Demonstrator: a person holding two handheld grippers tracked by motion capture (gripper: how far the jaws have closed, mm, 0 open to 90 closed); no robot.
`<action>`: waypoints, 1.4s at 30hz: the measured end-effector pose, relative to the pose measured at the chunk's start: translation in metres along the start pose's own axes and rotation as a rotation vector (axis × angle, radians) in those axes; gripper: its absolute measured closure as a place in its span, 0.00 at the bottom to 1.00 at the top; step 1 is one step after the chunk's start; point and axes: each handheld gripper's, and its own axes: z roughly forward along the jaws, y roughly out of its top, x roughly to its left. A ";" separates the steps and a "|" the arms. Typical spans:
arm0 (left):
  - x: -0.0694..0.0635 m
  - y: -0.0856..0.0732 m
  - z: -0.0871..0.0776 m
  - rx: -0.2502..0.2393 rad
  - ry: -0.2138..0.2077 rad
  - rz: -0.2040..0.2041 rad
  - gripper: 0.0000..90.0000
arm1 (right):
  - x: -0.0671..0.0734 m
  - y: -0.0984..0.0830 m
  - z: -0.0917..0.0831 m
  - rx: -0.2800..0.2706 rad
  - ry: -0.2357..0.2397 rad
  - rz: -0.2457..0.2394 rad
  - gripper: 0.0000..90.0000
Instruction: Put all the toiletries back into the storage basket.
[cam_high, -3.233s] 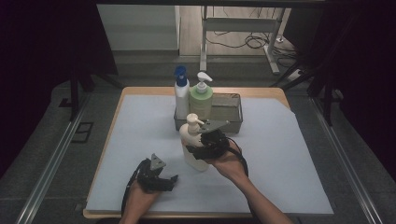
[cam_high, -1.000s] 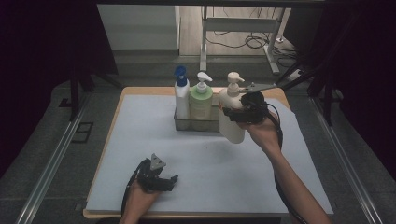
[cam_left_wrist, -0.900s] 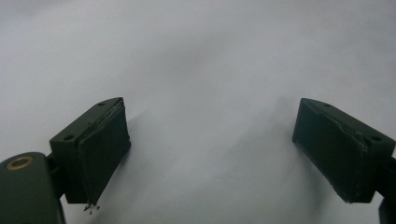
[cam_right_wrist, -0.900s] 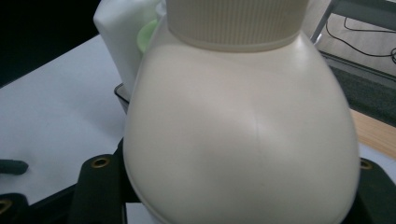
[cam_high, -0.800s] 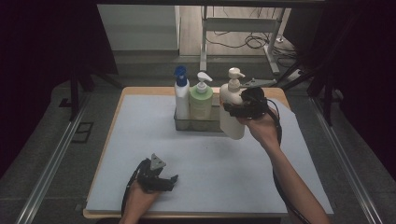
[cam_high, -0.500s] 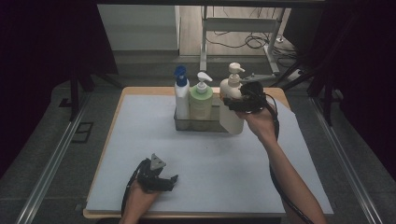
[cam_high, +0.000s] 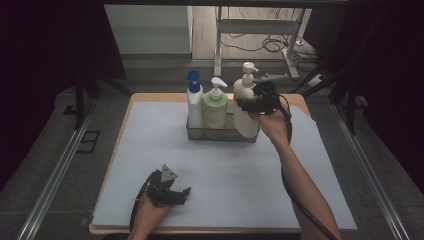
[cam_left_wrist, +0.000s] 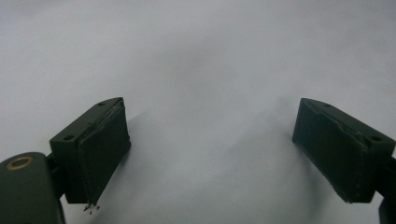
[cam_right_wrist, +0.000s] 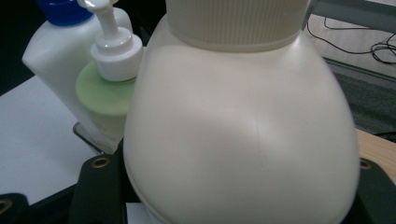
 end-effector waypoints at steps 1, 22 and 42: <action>0.000 0.000 0.000 0.000 0.000 0.000 0.12 | -0.001 0.001 0.002 -0.002 -0.001 0.004 0.42; 0.000 0.000 0.000 0.000 0.000 -0.001 0.12 | -0.012 0.009 0.036 -0.023 -0.058 0.024 0.42; 0.000 0.000 0.000 0.003 0.000 -0.002 0.12 | -0.013 -0.010 0.046 -0.016 -0.061 0.042 0.41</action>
